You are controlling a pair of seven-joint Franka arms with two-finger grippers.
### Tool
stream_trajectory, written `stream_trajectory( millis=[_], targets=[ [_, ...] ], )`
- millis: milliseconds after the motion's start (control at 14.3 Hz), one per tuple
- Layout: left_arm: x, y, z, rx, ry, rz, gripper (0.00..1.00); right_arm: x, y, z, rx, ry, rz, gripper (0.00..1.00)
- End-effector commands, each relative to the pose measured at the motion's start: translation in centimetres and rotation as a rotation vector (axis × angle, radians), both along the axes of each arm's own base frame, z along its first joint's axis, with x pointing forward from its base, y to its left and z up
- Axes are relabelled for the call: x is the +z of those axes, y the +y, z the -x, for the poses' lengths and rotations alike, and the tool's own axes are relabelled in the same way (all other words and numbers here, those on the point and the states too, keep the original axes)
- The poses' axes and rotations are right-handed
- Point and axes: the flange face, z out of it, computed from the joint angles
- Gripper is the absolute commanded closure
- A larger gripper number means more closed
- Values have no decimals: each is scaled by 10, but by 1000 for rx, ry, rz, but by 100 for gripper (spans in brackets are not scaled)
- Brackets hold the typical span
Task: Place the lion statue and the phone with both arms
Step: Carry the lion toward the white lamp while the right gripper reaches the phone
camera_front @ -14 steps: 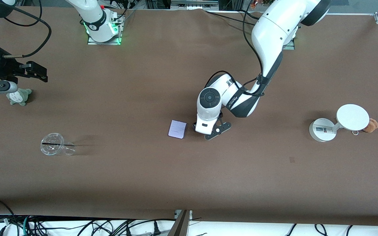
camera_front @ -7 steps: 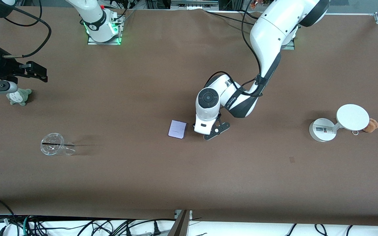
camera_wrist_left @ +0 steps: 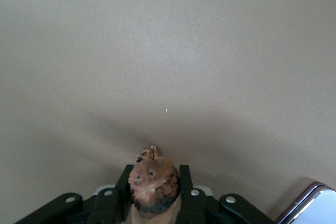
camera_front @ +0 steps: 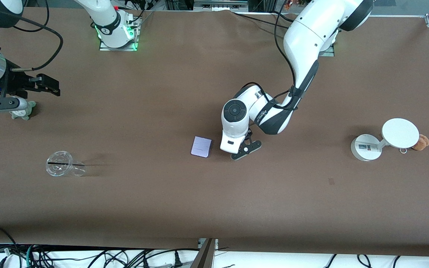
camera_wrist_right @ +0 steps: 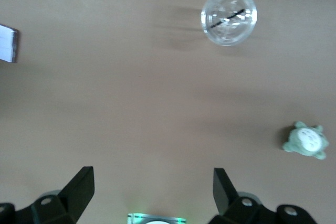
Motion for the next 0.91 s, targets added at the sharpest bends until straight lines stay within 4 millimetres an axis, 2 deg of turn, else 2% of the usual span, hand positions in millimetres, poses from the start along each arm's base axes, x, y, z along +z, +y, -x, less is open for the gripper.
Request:
stream_trajectory(
  millis=[0,140,279,349,558,628,698,837],
  targets=[
    [7,5,-9,-37,-18,-24,77,-28,5,-20,-15,18,-28,0],
    [9,15,-14,-73,-24,-58,78,-34,8,-23,5,21,-20,0],
    [24,33,-23,-96,-12,-90,78,-45,15,-26,11,34,-10,0],
    [39,44,-29,-106,-8,-99,78,-48,17,-28,9,33,-10,0],
    [59,76,-42,-133,26,-122,78,-53,18,-31,0,30,-19,0],
    [66,91,-48,-144,37,-122,78,-57,20,-34,-1,27,-20,0],
    [72,108,-54,-159,54,-124,78,-59,30,-36,14,11,-19,0],
    [82,158,-66,-202,85,-126,78,-65,55,-41,-59,-19,-9,0]
  ],
)
